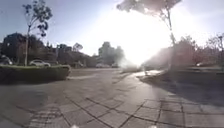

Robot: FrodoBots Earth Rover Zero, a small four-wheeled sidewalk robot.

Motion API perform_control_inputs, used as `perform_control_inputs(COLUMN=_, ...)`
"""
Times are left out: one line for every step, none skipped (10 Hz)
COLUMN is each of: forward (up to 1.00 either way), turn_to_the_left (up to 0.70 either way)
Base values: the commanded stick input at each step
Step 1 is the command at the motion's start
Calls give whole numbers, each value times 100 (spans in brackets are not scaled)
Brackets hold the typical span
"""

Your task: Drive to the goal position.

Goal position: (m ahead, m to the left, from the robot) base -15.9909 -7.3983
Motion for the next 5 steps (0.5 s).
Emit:
perform_control_inputs(forward=63, turn_to_the_left=0)
perform_control_inputs(forward=63, turn_to_the_left=0)
perform_control_inputs(forward=63, turn_to_the_left=0)
perform_control_inputs(forward=63, turn_to_the_left=0)
perform_control_inputs(forward=63, turn_to_the_left=0)
